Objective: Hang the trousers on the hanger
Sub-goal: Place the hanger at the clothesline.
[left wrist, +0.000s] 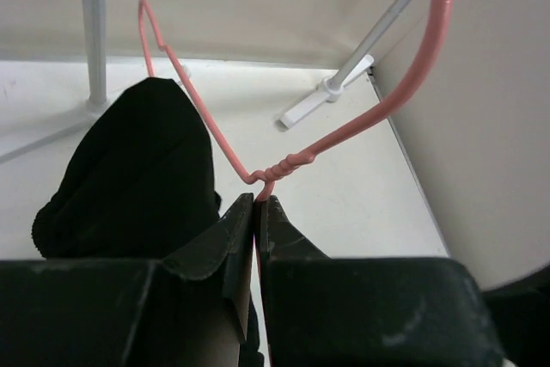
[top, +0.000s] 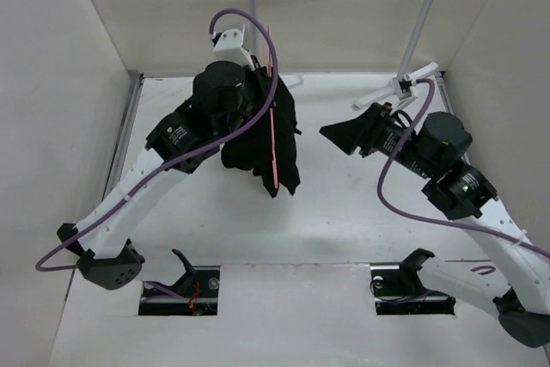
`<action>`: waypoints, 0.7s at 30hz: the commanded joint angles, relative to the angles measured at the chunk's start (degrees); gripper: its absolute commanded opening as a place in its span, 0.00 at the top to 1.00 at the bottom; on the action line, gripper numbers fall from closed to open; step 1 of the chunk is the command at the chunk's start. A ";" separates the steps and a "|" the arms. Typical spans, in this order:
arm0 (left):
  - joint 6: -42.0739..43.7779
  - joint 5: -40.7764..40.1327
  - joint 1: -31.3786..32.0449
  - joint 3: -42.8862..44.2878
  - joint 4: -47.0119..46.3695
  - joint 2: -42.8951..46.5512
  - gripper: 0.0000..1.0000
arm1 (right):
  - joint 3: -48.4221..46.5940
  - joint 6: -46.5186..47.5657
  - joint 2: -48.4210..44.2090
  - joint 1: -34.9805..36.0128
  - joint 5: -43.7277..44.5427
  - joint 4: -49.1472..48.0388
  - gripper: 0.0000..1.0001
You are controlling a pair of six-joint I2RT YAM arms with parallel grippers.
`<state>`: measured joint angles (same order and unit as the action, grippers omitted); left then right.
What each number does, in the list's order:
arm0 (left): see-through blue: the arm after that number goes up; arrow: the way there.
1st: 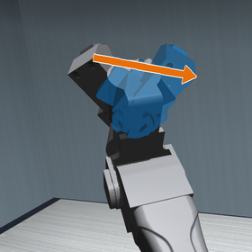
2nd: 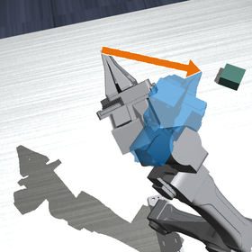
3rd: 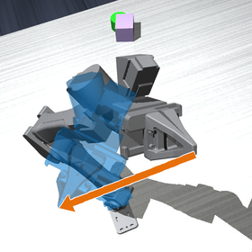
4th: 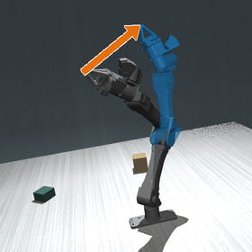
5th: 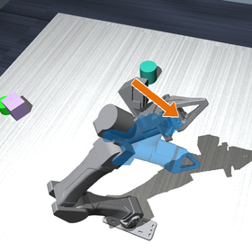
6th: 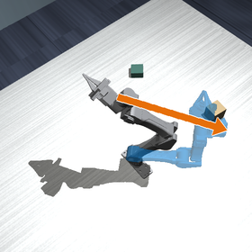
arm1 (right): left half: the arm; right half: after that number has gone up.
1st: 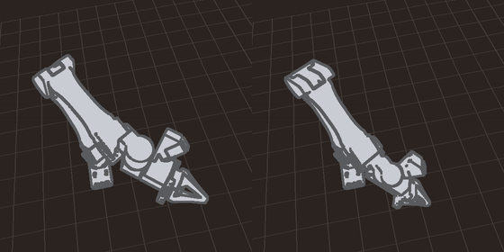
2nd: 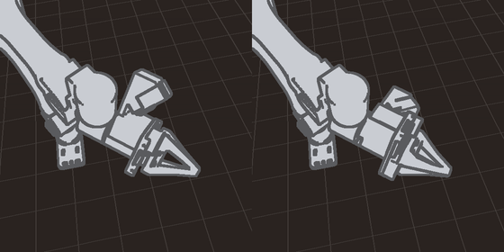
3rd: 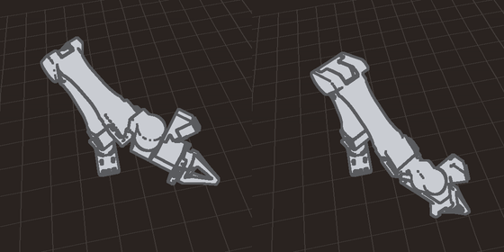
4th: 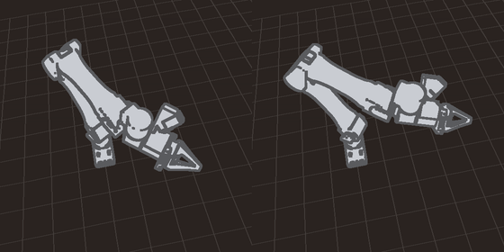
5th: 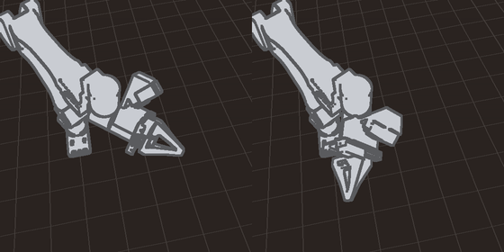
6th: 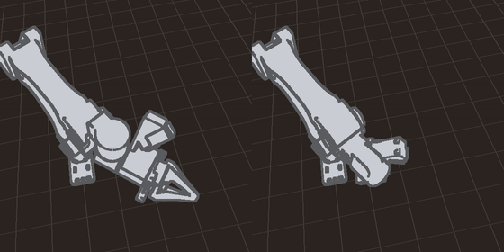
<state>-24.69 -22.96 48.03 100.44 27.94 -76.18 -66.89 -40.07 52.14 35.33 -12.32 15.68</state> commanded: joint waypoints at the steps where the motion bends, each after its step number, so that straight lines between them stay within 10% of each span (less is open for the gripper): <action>1: 3.68 3.27 0.26 6.77 1.50 -2.65 1.00 | -7.36 1.75 3.31 5.39 1.24 2.16 0.31; 16: 2.19 9.87 2.90 7.93 -2.89 -3.80 1.00 | -6.33 0.61 14.13 13.31 3.52 -7.15 0.42; 21: 1.13 9.87 3.60 4.68 -4.39 -2.39 1.00 | -2.90 -3.42 14.57 13.14 4.67 -14.00 0.64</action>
<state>-22.68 -13.41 51.24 105.54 31.09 -83.26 -71.02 -41.17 67.20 48.14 -9.61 9.74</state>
